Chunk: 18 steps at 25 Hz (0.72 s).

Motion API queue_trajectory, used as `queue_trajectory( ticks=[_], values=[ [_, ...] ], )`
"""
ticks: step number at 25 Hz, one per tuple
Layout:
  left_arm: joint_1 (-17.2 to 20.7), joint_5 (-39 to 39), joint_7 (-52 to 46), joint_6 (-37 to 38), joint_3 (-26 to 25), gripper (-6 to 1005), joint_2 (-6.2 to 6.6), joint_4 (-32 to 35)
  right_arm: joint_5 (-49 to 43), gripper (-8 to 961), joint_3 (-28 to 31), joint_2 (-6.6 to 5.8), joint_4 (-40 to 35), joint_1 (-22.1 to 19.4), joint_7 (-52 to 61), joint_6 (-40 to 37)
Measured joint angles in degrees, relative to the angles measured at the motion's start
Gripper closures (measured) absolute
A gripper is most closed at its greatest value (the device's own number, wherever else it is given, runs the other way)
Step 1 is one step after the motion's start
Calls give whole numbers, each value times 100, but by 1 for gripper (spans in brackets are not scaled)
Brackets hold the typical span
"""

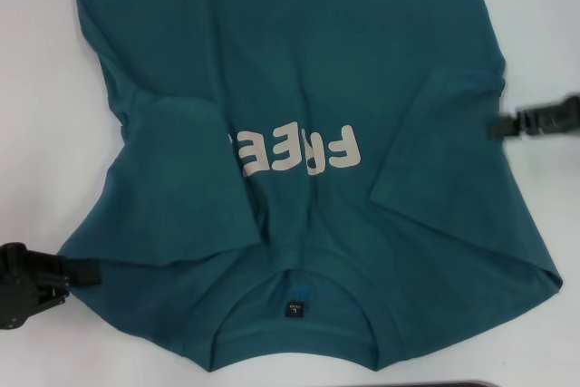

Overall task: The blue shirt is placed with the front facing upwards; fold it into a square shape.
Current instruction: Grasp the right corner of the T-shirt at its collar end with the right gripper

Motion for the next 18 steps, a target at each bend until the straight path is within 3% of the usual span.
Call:
queue_trajectory(
  ticks=[3, 8, 18],
  values=[
    [-28, -61, 67, 145, 21, 981, 3, 6, -619, 465, -11, -232, 72, 71, 50, -364],
    [-86, -59, 55, 78, 53, 980, -11, 6, -1345, 465, -79, -472, 118, 87, 200, -987],
    [-238, -59, 65, -130, 52, 980, 16, 130, -2050, 465, -340, -578, 129, -1, 392, -1020]
  ],
)
